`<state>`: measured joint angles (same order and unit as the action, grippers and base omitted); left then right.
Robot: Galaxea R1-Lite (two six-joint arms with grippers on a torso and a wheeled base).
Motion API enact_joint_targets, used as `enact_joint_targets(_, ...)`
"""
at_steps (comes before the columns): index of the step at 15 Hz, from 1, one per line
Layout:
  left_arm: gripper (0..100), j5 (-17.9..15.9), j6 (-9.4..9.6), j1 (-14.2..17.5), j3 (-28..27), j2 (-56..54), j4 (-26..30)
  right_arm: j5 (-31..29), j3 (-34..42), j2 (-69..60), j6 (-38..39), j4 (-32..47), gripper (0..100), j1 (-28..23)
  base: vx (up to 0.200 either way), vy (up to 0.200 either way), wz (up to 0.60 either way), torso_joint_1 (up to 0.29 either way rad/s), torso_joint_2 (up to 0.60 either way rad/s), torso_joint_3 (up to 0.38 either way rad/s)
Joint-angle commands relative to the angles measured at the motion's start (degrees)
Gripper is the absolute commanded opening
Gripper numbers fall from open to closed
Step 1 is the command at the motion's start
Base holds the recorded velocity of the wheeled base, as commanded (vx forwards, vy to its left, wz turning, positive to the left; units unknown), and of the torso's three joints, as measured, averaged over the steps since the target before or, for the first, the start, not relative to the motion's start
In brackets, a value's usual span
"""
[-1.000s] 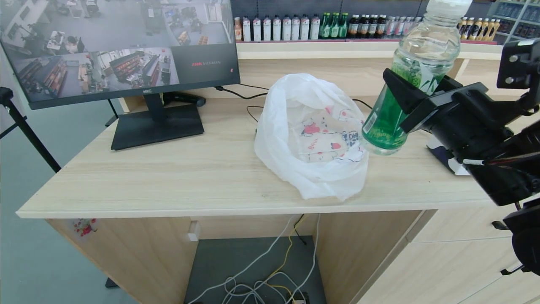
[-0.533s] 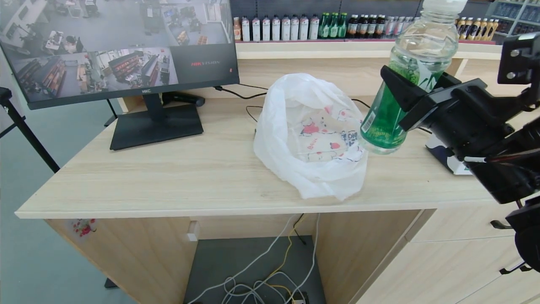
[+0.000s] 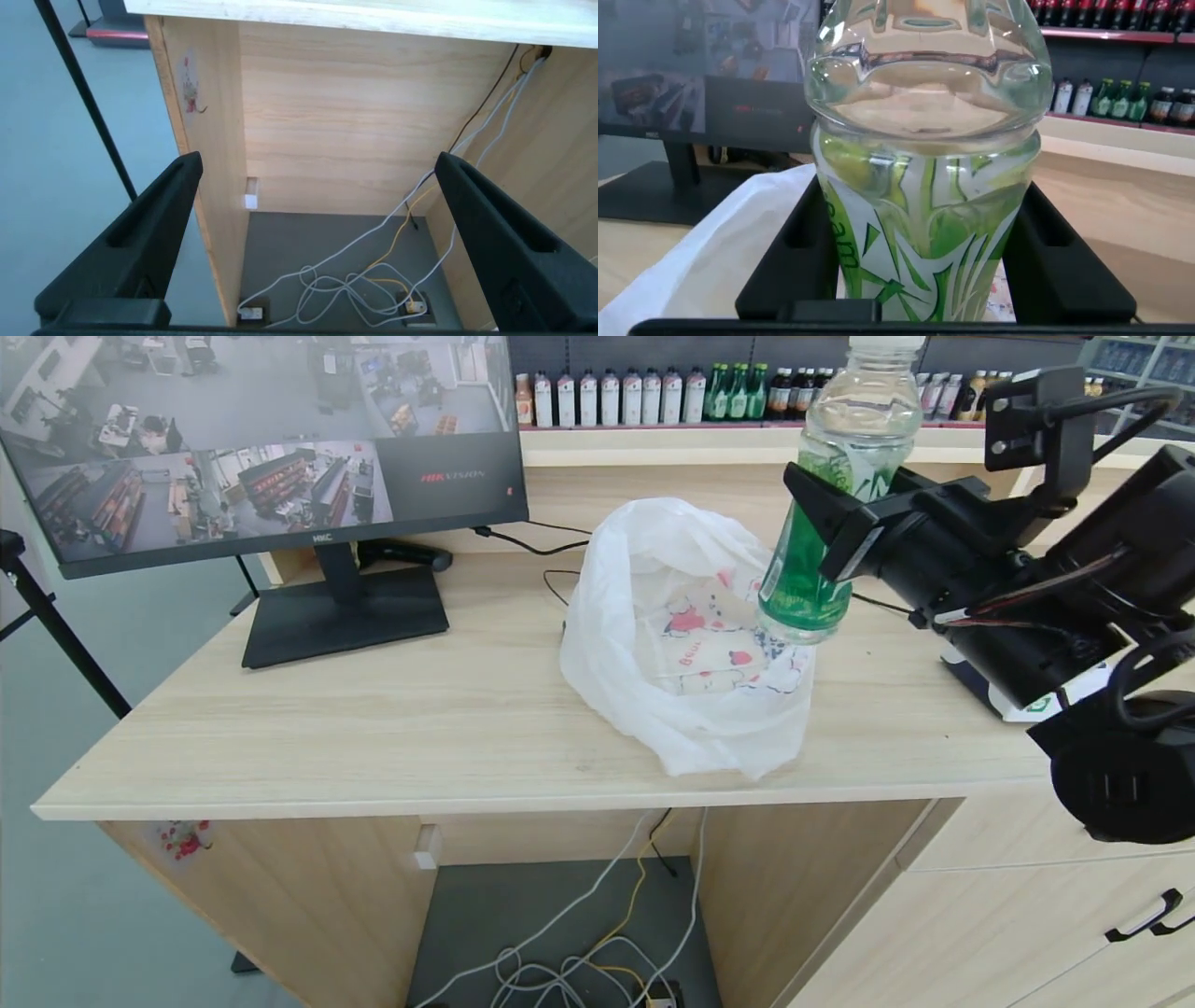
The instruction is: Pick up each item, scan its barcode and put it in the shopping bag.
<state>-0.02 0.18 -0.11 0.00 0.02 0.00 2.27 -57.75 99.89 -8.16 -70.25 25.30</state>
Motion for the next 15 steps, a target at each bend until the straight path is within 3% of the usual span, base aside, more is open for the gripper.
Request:
enact_joint_targets(1, 100, 0.0, -0.01, 0.0, 0.0, 0.0, 0.0, 0.1, -3.9, 3.6, 0.0, 1.1, 0, 0.5, 0.0, 0.0, 0.0, 0.0, 0.0, 0.0)
enact_joint_targets(7, 100, 0.0, -0.18, 0.0, 0.0, 0.0, 0.0, 0.4, -13.8, 12.3, 0.0, 3.2, 0, 3.3, 0.0, 0.0, 0.0, 0.0, 0.0, 0.0)
enact_joint_targets(15, 100, 0.0, -0.09, 0.0, 0.0, 0.0, 0.0, 0.5, -29.9, 19.9, 0.3, 15.1, 0, 3.9, 0.0, 0.0, 0.0, 0.0, 0.0, 0.0)
